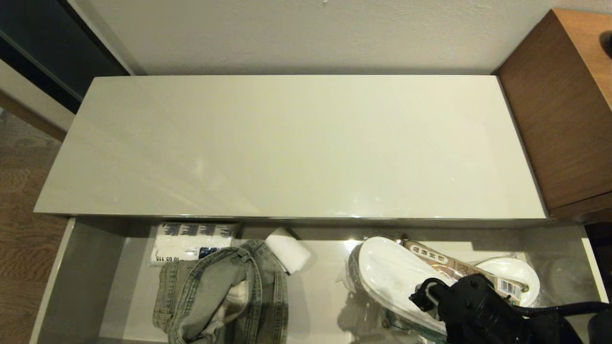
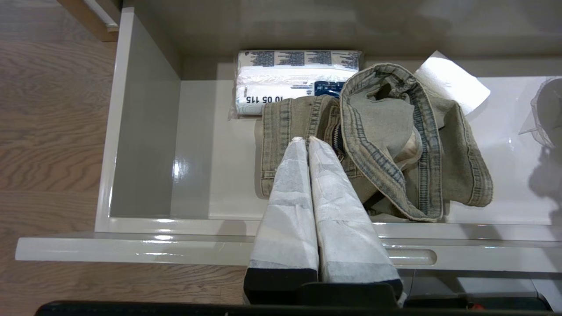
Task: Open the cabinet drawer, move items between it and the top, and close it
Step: Take out the disposable slippers from the drawer
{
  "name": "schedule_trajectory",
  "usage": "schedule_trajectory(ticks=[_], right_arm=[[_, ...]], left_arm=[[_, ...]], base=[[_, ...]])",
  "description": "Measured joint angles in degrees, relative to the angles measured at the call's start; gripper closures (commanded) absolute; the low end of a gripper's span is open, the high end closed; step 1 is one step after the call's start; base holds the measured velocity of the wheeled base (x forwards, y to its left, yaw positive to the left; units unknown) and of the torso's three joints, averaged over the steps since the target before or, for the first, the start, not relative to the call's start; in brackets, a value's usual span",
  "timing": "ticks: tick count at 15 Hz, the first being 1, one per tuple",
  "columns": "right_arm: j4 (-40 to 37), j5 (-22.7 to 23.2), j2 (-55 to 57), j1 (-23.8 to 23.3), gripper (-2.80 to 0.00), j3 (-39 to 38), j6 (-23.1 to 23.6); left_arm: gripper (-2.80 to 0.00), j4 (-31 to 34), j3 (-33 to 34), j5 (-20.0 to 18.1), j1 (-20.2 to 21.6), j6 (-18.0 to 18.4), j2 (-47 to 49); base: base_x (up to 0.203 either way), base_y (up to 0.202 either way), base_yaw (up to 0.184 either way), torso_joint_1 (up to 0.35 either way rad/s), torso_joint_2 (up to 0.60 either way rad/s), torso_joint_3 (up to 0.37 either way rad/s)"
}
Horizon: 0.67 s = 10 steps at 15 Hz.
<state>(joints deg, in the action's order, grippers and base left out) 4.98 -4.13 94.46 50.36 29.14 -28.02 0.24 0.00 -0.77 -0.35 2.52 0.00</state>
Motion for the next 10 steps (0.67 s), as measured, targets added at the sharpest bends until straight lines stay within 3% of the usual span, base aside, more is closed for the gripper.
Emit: schedule_trajectory(ticks=[3,5,8,10], right_arm=[[-0.8,-0.2,-1.4,-4.9,0.00,1.7,2.8],[-0.4,-3.2,-1.7,-7.7,0.00,2.9,4.6],[2.2,-9.1,0.1,-8.6,0.00,3.8,7.3],[4.9,-10.2,2.6,-8.1,0.00,3.8,8.2]], left_arm=[[0.00,0.0,0.0,0.0,0.0,0.0,0.0],[0.00,0.0,0.0,0.0,0.0,0.0,0.0],[0.00,0.0,0.0,0.0,0.0,0.0,0.0],[0.00,0.0,0.0,0.0,0.0,0.0,0.0]], base=[[0.000,0.000,0.000,0.000,0.00,0.000],[0.000,0.000,0.000,0.000,0.00,0.000],[0.000,0.000,0.000,0.000,0.00,0.000],[0.000,0.000,0.000,0.000,0.00,0.000]])
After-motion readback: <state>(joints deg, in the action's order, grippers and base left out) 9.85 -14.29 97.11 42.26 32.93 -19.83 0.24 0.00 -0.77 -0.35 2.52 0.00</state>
